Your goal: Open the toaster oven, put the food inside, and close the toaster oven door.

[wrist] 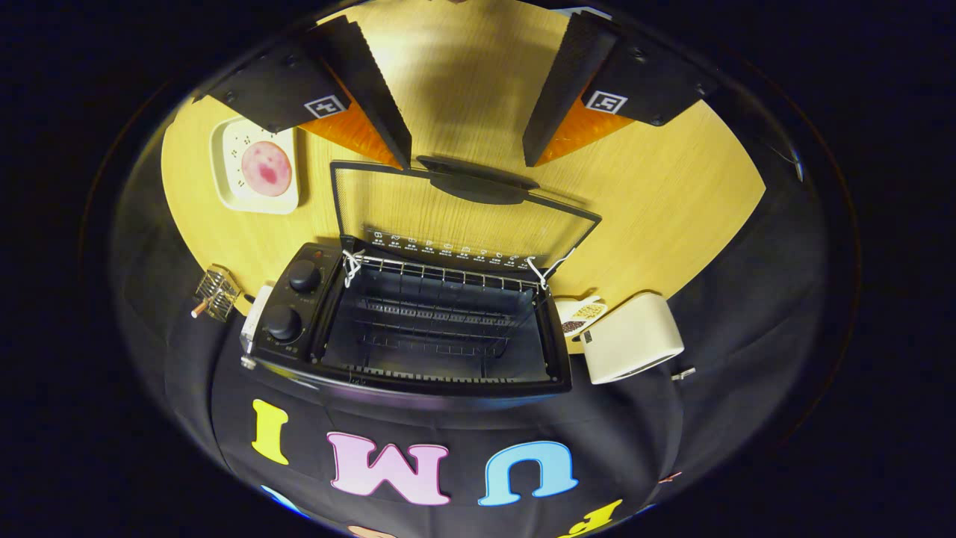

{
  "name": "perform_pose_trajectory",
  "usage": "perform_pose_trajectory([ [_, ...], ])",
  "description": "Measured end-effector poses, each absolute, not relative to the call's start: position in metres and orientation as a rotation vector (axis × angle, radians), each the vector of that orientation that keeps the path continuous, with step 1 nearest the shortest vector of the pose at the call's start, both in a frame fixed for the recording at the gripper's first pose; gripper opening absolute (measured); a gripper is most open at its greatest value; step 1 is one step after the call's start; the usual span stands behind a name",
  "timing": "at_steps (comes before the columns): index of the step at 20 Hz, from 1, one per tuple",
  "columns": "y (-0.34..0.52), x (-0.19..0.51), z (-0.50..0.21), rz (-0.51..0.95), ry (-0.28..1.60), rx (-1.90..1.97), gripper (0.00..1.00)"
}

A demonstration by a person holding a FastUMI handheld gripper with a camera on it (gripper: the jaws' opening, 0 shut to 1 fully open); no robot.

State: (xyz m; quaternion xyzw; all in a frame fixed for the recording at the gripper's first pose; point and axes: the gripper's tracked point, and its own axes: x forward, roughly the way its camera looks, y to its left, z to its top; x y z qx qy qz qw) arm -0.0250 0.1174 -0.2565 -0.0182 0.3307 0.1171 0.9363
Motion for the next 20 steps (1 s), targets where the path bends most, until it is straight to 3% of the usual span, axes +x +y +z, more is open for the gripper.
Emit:
perform_pose_trajectory([
  [10, 0.044, -0.046, -0.203, 0.360, 0.724, 0.117, 1.00],
  [20, -0.097, -0.028, -0.202, 0.253, 0.854, 0.400, 0.99],
])
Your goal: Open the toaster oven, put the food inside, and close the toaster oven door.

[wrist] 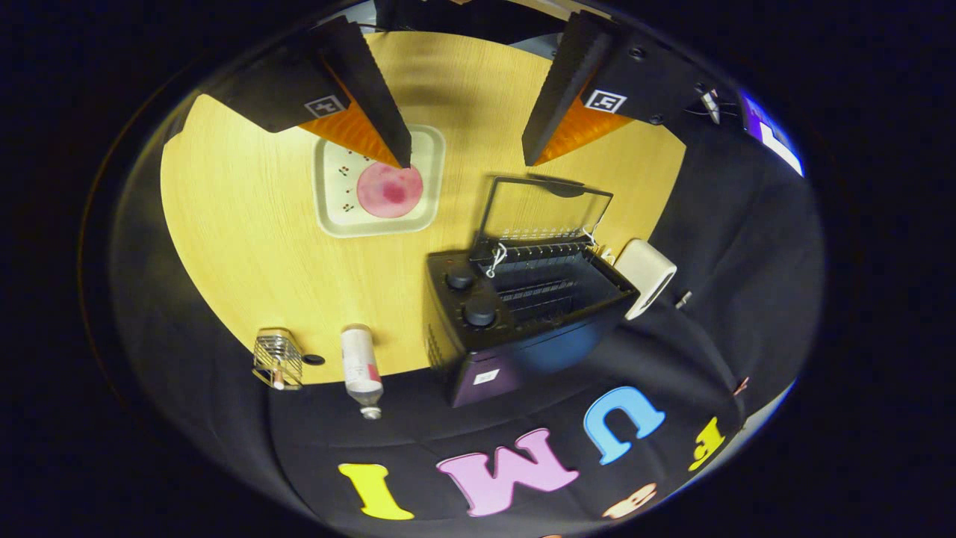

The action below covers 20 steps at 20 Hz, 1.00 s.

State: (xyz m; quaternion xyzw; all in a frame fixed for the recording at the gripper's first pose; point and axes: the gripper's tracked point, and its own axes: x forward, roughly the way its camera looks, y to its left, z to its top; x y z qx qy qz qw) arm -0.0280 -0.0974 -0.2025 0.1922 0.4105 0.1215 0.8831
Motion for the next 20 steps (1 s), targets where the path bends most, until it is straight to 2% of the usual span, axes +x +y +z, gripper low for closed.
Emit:
perform_pose_trajectory([
  [8, -0.203, -0.002, -0.284, 0.141, 0.921, 0.463, 0.99],
  [12, -0.207, 0.006, -0.323, 0.121, 0.992, 0.471, 1.00],
  [20, -0.154, -0.002, -0.329, 0.251, 1.039, 0.432, 0.98],
])
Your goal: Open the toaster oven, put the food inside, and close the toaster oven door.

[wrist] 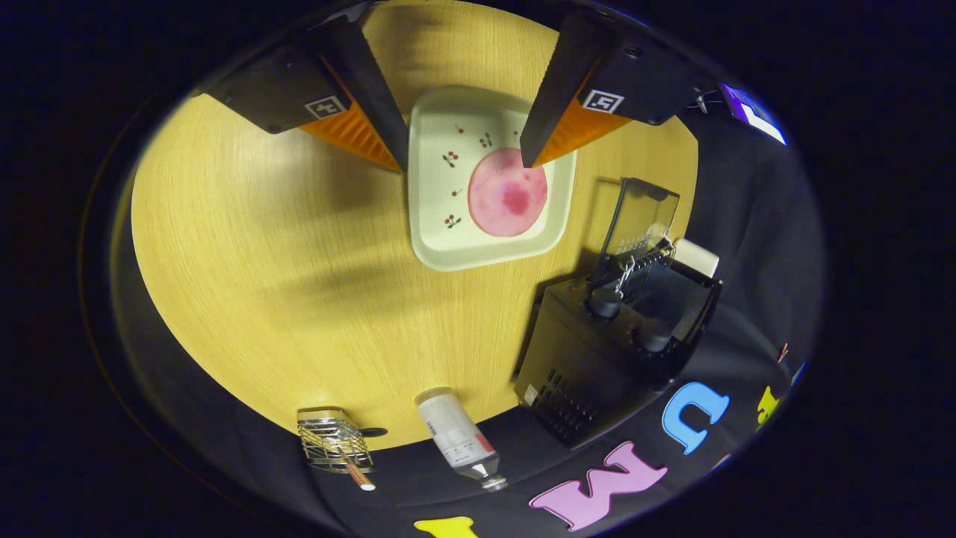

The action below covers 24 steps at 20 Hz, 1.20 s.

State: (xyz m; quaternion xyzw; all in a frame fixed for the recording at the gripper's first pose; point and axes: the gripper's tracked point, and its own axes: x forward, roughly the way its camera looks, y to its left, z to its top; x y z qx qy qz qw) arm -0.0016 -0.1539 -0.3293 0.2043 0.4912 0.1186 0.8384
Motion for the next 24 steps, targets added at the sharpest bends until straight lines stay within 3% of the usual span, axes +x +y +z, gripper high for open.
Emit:
perform_pose_trajectory([
  [2, -0.146, -0.009, -0.334, 0.262, 1.062, 0.422, 0.88],
  [4, -0.138, -0.013, -0.337, 0.259, 1.075, 0.461, 0.66],
  [6, -0.140, -0.013, -0.343, 0.213, 1.092, 0.468, 0.54],
  [7, -0.143, -0.013, -0.345, 0.190, 1.101, 0.465, 0.35],
  [8, -0.144, -0.012, -0.345, 0.171, 1.108, 0.467, 0.31],
  [9, -0.143, -0.012, -0.347, 0.160, 1.123, 0.466, 0.20],
  [17, -0.144, -0.012, -0.349, 0.108, 1.156, 0.379, 0.07],
  [24, -0.144, -0.018, -0.339, 0.099, 1.149, 0.648, 0.06],
])
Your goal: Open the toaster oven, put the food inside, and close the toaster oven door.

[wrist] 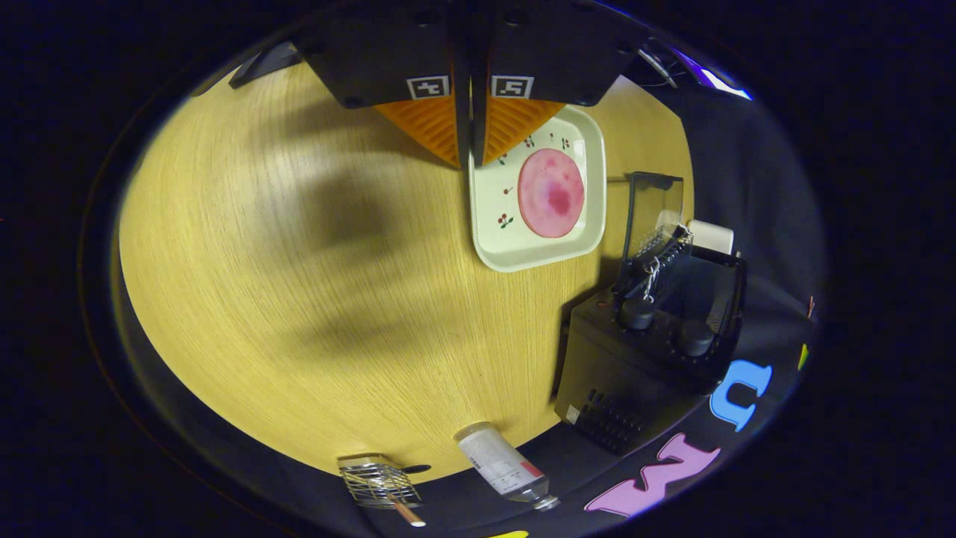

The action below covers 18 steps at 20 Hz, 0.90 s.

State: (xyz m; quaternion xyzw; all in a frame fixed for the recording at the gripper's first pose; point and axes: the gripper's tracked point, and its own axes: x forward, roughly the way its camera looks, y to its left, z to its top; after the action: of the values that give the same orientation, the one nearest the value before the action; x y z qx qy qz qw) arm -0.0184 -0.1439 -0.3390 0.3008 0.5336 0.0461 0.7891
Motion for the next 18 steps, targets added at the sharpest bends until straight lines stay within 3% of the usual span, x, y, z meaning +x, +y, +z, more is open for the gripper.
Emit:
perform_pose_trajectory([
  [7, -0.162, -0.023, -0.307, 0.055, 1.054, 0.803, 0.06],
  [18, -0.177, -0.046, -0.251, -0.134, 0.846, 1.016, 0.06],
])
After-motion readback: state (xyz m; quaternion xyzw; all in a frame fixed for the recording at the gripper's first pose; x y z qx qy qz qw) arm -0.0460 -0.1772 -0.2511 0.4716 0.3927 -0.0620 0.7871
